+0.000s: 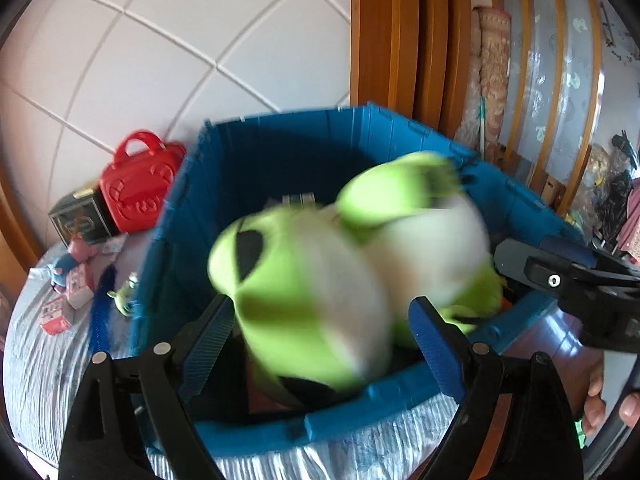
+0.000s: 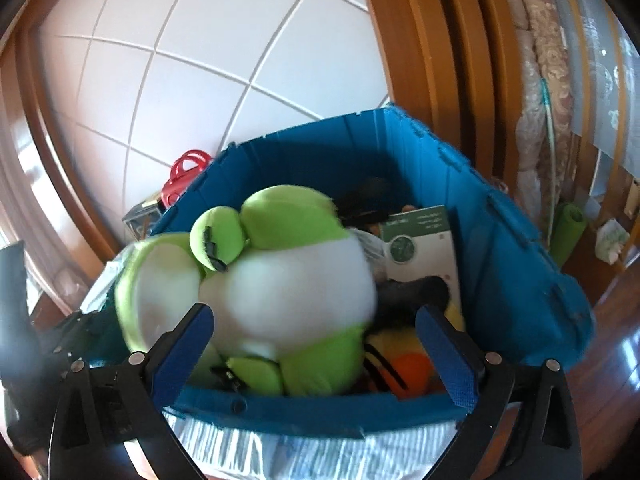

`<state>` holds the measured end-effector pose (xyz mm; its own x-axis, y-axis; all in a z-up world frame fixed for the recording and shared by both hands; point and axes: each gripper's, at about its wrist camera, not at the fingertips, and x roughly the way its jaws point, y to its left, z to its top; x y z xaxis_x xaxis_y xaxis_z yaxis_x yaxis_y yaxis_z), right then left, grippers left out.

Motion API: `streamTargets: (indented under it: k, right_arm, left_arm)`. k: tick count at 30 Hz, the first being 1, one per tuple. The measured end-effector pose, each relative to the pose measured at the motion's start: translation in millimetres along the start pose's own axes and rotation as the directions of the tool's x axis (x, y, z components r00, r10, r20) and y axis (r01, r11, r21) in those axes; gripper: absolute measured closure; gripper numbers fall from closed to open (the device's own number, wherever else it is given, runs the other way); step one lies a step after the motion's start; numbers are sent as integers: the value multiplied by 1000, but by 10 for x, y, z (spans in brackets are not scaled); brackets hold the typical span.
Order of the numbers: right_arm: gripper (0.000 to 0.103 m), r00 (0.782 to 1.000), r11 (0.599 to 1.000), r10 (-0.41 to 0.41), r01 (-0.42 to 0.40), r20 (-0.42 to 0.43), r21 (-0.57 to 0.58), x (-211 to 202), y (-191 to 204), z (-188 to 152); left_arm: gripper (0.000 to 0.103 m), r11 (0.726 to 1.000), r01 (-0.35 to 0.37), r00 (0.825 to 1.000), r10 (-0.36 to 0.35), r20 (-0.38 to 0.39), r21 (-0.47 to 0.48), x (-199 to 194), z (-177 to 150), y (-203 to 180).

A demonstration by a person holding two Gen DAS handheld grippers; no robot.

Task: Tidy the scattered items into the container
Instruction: 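Lift the frog plush over the blue crate and release it from both tools, then move both tools back toward the blue feather duster and green one-eyed plush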

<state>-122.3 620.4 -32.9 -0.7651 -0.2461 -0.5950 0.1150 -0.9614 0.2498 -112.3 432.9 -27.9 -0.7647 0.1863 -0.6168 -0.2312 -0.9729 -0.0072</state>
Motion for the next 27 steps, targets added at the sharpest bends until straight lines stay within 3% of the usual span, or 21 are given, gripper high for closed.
streamTargets:
  k: [5,22,27]
  right_arm:
    - [0,1000,1000,0,0,18,11,-178,9,-102]
    - [0,998,999,-1,4,57,-42,-520,241,-253]
    - [0,997,998,-8,12,83,-55,-596,367,-265]
  left_arm:
    - [13,1000,5,999,-5,35,-9,-255,-90,42]
    - [13,1000,-6,998,8,63,-23,-537,-296,82]
    - [13,998,-22,995,27,99,-52,-713,-381,299]
